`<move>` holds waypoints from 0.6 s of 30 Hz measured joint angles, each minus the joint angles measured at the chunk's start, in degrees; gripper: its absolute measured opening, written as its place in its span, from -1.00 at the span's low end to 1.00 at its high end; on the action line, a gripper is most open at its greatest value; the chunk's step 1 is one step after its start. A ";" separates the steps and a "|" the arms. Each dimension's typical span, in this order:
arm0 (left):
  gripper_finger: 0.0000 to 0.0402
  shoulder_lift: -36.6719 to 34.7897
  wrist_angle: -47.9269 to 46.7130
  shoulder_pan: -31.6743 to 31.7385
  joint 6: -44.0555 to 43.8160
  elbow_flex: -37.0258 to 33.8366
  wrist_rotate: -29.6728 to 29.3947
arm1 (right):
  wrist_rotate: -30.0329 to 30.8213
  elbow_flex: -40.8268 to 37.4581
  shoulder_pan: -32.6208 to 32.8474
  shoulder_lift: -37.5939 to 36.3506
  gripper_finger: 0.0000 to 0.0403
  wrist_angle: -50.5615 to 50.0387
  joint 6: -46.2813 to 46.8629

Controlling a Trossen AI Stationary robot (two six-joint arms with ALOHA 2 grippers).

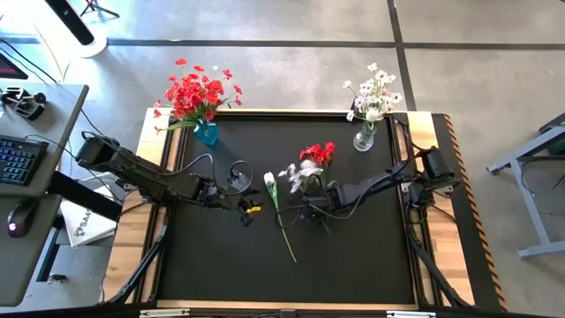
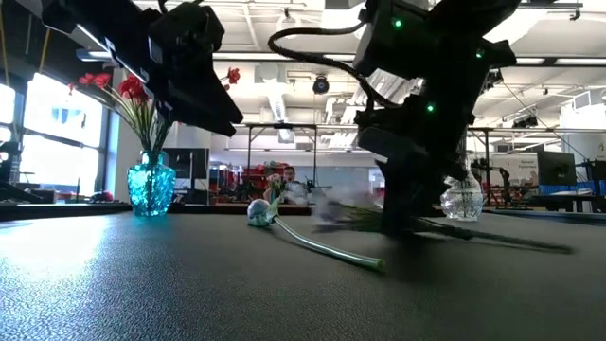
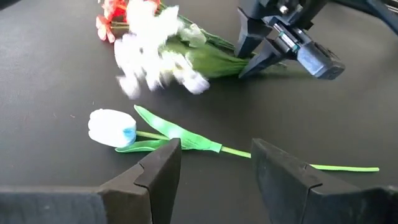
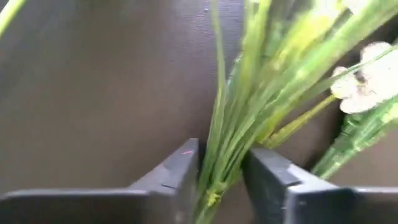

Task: Sort flowers into vase by color
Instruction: Put the white orchid into the transparent vase

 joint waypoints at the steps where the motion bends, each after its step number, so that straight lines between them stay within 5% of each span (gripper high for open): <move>1: -0.10 0.00 -0.02 0.00 0.06 0.00 0.00 | -1.12 -0.63 -0.04 -0.64 -0.63 0.33 -0.86; 4: -0.10 0.00 -0.98 0.00 0.40 0.00 0.22 | -4.78 -3.60 0.15 -3.73 -0.92 0.53 -2.07; 9: -0.10 0.00 -3.55 -0.46 0.40 0.00 -0.34 | -7.33 -15.22 1.78 -13.10 -0.89 11.39 -2.72; 18: -0.10 0.00 -2.28 -0.55 4.27 0.01 -1.15 | -0.76 -37.20 5.98 -24.83 -0.97 77.34 -26.89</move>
